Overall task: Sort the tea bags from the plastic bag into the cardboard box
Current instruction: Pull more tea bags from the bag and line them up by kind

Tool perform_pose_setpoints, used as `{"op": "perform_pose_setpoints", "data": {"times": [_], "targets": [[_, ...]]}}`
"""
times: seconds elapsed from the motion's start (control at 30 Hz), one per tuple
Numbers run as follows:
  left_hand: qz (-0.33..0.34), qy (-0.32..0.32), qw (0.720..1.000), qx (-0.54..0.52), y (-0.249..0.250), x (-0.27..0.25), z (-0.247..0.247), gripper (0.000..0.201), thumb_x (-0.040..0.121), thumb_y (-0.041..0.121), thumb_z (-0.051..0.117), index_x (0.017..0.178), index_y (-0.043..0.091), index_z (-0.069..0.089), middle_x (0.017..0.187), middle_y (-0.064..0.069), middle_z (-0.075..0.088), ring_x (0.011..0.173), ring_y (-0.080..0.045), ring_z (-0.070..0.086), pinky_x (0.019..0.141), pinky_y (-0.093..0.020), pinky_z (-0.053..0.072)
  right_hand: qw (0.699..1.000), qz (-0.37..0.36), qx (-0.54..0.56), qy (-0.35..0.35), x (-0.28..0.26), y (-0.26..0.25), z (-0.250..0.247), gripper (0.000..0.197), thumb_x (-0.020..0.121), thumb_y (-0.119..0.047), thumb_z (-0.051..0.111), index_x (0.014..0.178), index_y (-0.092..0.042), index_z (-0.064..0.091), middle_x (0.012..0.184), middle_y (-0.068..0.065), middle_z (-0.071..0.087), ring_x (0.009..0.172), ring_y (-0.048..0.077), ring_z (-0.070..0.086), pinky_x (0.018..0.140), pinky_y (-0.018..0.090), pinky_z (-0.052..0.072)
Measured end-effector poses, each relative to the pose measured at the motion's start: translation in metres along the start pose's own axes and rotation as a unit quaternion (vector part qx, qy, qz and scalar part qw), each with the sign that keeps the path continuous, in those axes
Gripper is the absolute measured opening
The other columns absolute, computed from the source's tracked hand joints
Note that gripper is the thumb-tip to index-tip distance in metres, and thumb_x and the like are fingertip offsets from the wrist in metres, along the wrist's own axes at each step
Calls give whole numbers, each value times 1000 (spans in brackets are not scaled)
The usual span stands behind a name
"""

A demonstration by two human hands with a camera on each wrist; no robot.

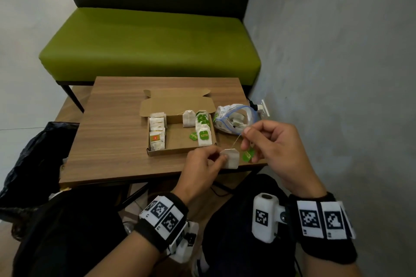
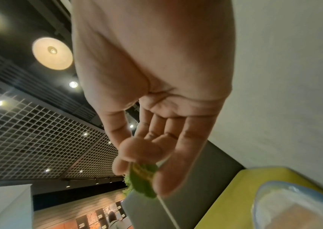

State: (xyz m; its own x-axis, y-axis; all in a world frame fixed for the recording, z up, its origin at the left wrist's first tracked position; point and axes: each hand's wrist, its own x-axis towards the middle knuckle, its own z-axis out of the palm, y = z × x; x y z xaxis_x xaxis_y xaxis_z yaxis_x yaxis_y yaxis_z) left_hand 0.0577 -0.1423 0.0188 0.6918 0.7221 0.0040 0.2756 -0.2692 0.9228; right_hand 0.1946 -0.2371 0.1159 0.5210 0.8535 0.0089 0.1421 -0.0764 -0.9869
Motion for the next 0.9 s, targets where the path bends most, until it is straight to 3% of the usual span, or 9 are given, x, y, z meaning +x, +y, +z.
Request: {"op": "perform_pose_setpoints", "data": {"times": [0.17,0.23,0.33,0.43,0.57,0.7,0.8,0.9], "targets": [[-82,69,992,-67,0,3,-9,14,94,23,63,86,17,72,81,0,73,80,-18,69,74,-38,58,998,44,28,-45,-20,13,16,13,93,-11,64,84,-3,68,69,16,71,36,20,46,47,34,44],[-106,88,985,-106,5,6,-18,16,95,18,62,86,9,72,79,-6,72,73,-20,69,66,-32,57,994,71,31,-77,-31,22,24,12,92,-10,65,83,-5,69,71,15,72,40,22,50,44,29,43],[-150,106,968,-173,13,6,-29,16,97,14,59,90,3,69,75,-6,70,57,-7,65,51,-18,50,988,99,18,-118,-46,38,35,10,92,-11,67,84,-6,71,74,13,73,45,21,55,45,26,46],[-170,115,957,-206,19,5,-35,18,97,15,59,89,2,69,68,-3,69,53,-9,63,56,-25,51,984,109,-14,-138,-57,54,44,7,92,-14,67,88,-11,72,78,10,74,51,20,60,51,27,50],[-181,97,948,-242,24,-5,-42,19,95,12,60,80,7,69,58,5,66,56,-11,62,64,-33,53,979,131,-47,-148,-70,71,46,6,92,-17,68,95,-20,73,81,11,74,60,19,67,58,26,53],[-188,78,940,-275,31,-20,-43,20,96,12,59,82,4,72,71,-2,70,65,-13,64,56,-25,53,980,144,-33,-132,-77,80,39,5,89,-12,71,93,-14,73,81,13,75,54,17,64,55,25,51],[-169,44,943,-284,39,-33,-40,21,96,11,58,85,2,72,75,-6,70,66,-16,63,55,-25,51,986,119,-46,-111,-81,82,36,4,86,-10,74,89,-13,76,83,5,76,50,14,64,54,24,51],[-152,8,946,-287,45,-47,-38,27,96,17,57,79,4,74,78,-12,66,73,-21,60,60,-31,48,990,45,-122,-47,-79,89,34,9,81,-17,80,85,-24,79,88,-5,69,64,6,63,60,17,48]]}}
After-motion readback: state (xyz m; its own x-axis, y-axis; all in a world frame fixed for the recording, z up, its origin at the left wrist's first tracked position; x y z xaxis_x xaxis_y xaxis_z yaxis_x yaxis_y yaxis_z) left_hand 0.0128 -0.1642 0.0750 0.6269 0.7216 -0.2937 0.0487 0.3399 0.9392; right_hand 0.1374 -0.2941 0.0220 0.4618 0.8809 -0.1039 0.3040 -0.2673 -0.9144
